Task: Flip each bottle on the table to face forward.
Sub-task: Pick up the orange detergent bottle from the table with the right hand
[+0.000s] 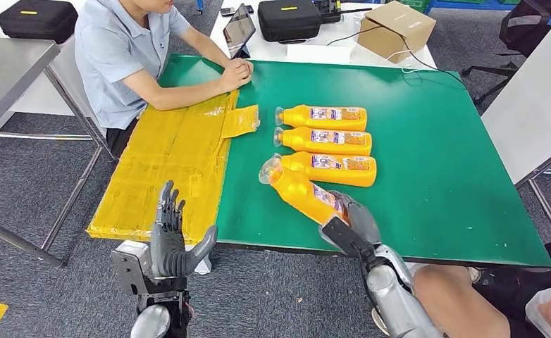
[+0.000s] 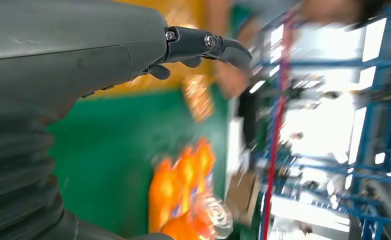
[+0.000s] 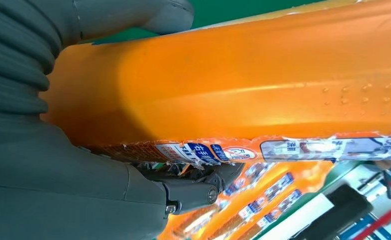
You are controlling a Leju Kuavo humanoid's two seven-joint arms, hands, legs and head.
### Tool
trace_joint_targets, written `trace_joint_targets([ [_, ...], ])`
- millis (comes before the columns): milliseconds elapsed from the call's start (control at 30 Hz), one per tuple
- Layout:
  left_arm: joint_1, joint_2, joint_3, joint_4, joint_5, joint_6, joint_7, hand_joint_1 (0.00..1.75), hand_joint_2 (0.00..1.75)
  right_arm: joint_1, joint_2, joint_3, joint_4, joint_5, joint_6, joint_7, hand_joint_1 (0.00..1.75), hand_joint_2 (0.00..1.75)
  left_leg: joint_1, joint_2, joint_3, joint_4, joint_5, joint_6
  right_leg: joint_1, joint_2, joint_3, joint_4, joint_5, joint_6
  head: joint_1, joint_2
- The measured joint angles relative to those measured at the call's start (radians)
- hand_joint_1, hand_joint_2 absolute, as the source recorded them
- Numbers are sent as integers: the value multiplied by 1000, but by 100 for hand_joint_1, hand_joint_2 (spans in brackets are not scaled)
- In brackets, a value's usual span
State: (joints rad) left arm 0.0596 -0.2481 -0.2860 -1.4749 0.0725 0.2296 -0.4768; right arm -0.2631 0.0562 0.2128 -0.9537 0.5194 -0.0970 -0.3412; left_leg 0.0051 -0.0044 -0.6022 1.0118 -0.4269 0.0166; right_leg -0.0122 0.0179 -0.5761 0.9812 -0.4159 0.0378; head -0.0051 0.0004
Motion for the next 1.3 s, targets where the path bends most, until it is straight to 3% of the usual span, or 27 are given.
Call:
trace_joint_targets([
  [167,11,-3,11,32,112,-128,59,0,175,106,29,32,-200,-35,-71,-39,175,175,0,0,-8,0,1,0,-1,0,-8,1,0,0,0,0],
  [400,15,-2,-17,53,63,-190,18,0,175,140,45,96,-352,-7,-129,-48,175,175,0,-1,-15,0,1,0,-2,-1,-14,1,0,0,0,0],
  [800,-2,0,-77,49,-49,-203,-27,0,175,146,53,244,-355,84,-98,-71,175,175,0,-1,-16,0,1,0,-1,-2,-15,1,0,0,0,0],
  [1300,-29,0,-88,49,75,-294,21,0,175,107,88,342,-322,92,-167,-96,175,175,0,-1,-17,0,1,0,-2,-2,-16,1,0,0,0,0],
])
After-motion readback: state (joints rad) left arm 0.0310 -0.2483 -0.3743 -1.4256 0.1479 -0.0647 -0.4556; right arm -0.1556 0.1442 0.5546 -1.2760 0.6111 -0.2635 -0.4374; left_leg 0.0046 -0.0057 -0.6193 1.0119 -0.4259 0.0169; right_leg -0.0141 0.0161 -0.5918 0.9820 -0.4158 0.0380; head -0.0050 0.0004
